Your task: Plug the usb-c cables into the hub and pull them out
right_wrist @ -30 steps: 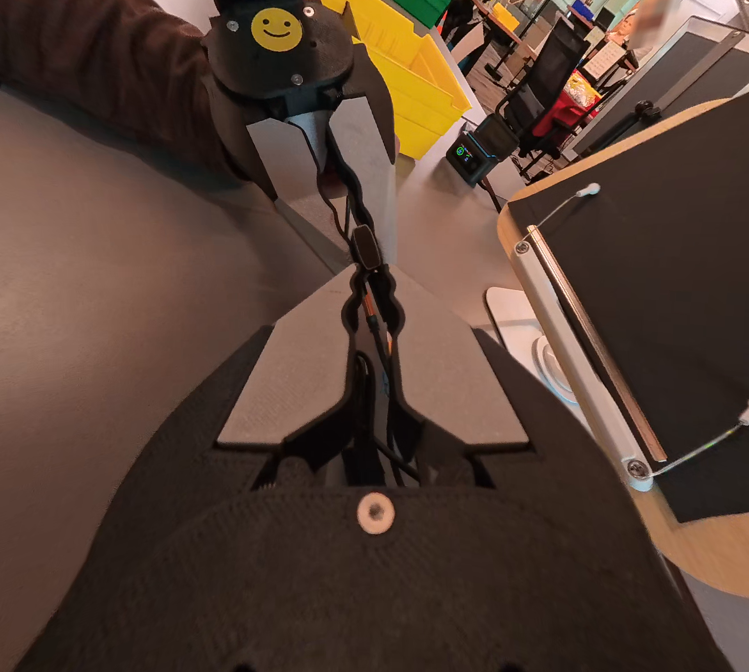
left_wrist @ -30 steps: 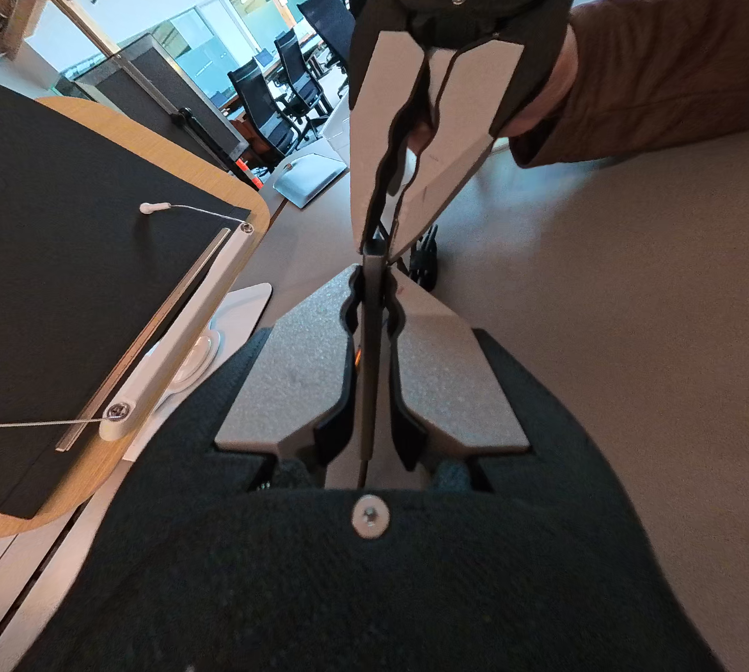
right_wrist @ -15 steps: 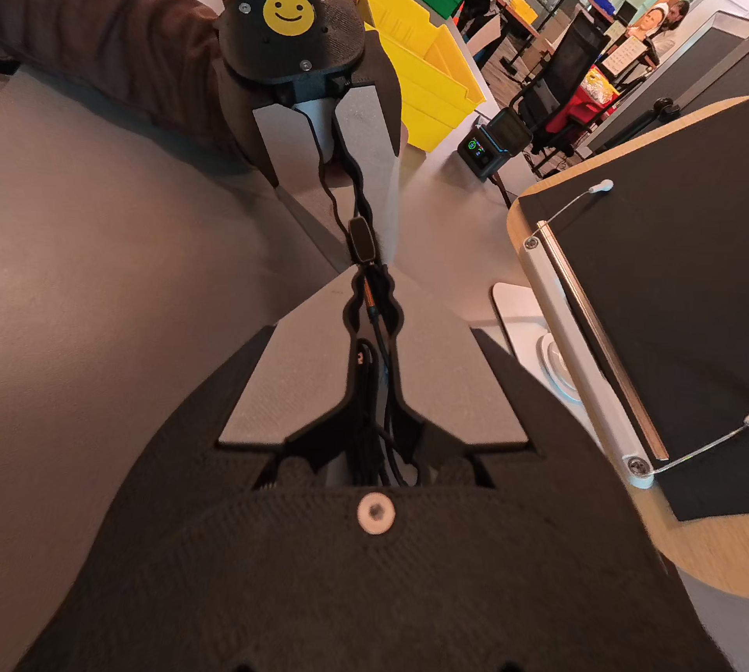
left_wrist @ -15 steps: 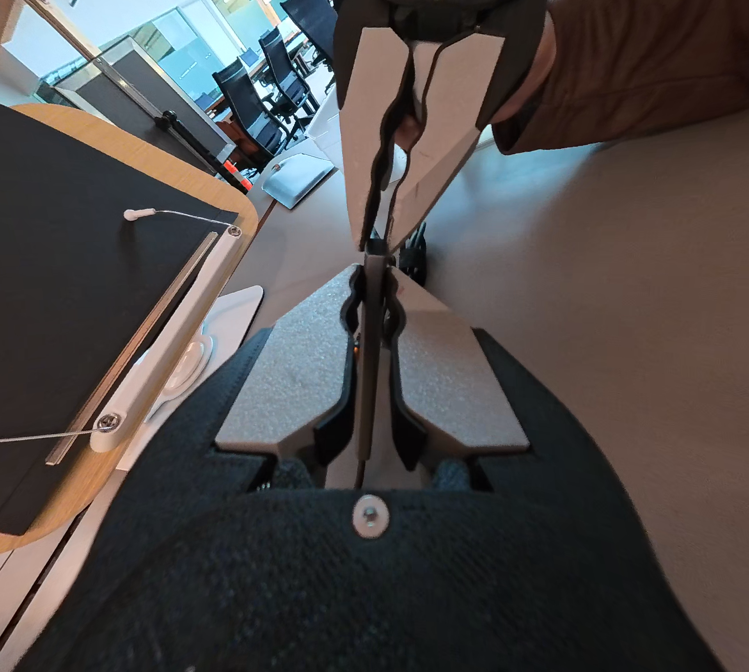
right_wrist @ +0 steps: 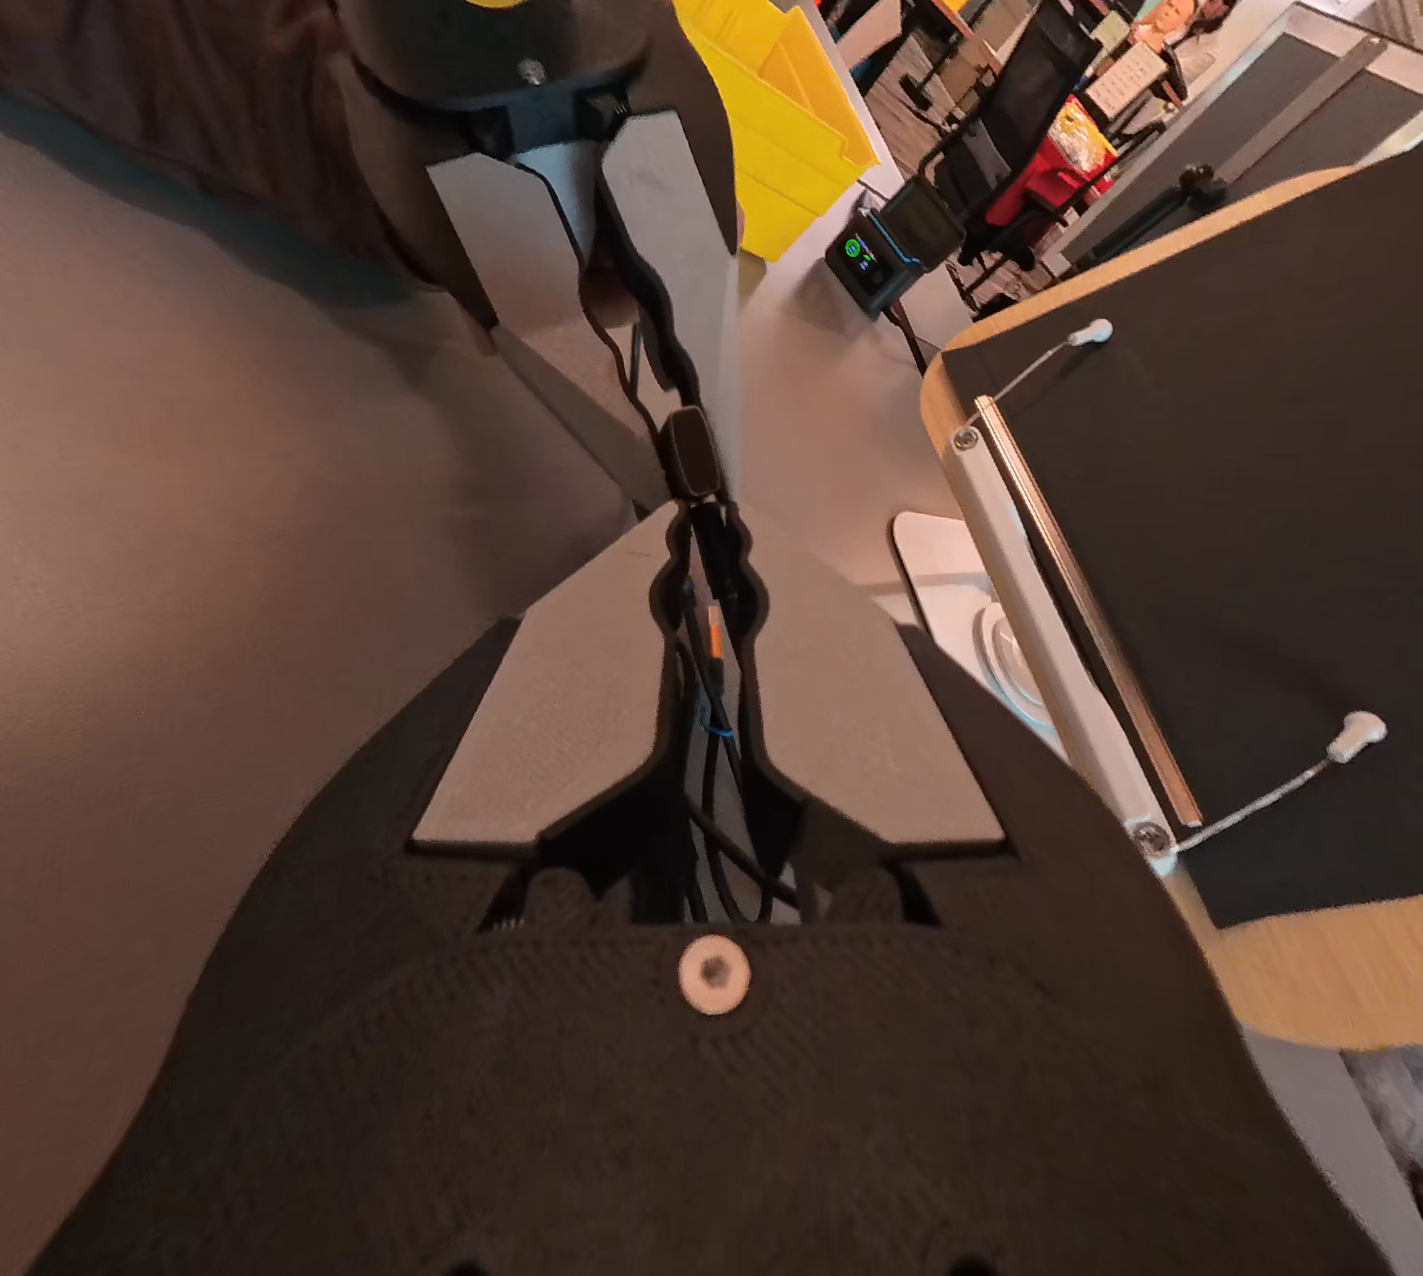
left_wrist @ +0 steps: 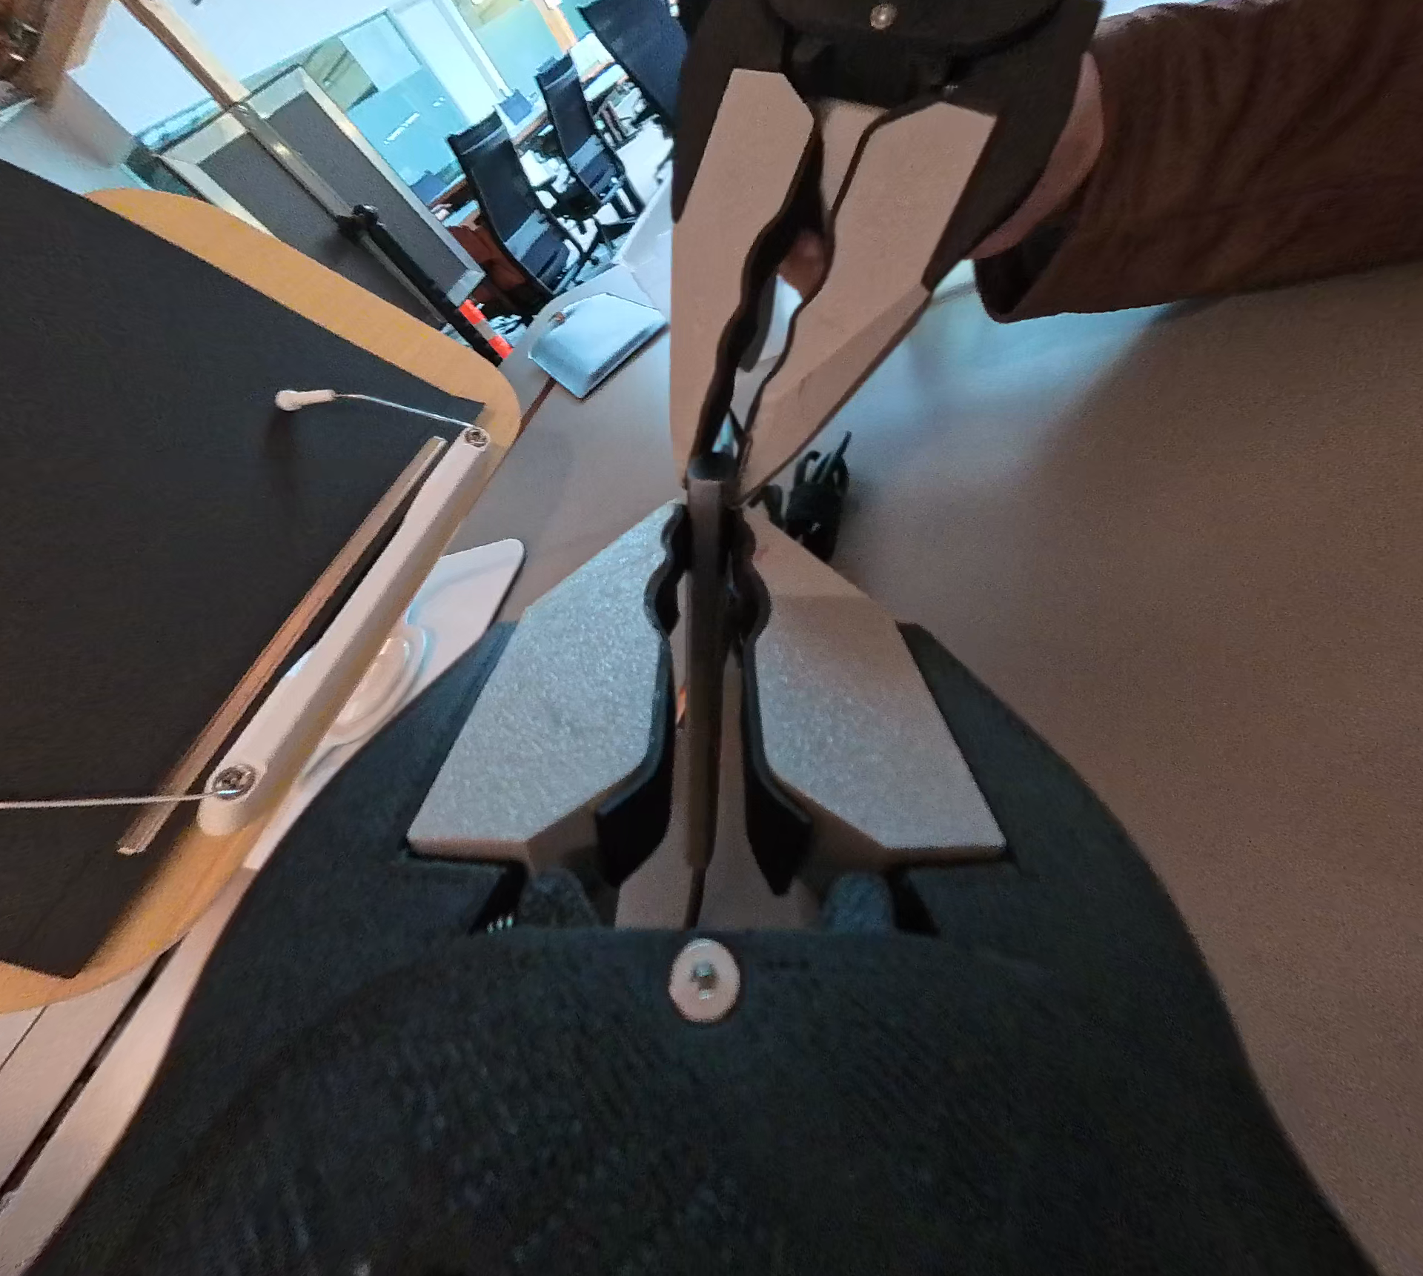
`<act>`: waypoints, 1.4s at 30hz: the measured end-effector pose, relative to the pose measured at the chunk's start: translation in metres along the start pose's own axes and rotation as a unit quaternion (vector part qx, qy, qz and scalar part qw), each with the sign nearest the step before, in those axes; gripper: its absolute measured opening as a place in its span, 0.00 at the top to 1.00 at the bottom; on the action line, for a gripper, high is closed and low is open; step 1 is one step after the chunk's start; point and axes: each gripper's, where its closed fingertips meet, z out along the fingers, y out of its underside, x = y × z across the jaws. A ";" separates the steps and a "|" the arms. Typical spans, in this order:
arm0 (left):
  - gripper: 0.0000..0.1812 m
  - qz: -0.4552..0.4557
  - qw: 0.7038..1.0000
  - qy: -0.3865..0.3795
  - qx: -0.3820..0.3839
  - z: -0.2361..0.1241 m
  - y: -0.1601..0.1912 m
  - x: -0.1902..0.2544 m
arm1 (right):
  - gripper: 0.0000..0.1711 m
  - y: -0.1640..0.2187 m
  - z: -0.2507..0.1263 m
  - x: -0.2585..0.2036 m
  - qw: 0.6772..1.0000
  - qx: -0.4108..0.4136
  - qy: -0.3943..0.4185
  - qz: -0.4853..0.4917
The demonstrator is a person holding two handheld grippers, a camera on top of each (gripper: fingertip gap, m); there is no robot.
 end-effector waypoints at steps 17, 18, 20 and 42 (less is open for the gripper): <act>0.96 -0.020 0.999 0.037 0.007 -0.007 -0.002 0.006 | 0.98 -0.001 0.001 -0.008 0.999 0.016 -0.027 0.027; 0.95 -0.021 0.999 0.037 0.008 -0.007 -0.001 0.006 | 0.98 0.000 0.002 -0.008 0.999 0.014 -0.025 0.027; 0.95 0.005 1.000 0.022 -0.006 -0.005 0.003 0.004 | 0.98 0.003 0.005 -0.007 1.000 0.000 -0.016 0.024; 0.96 0.109 0.984 -0.014 -0.142 -0.002 0.030 -0.001 | 0.98 0.029 0.021 -0.005 0.986 -0.147 0.034 -0.074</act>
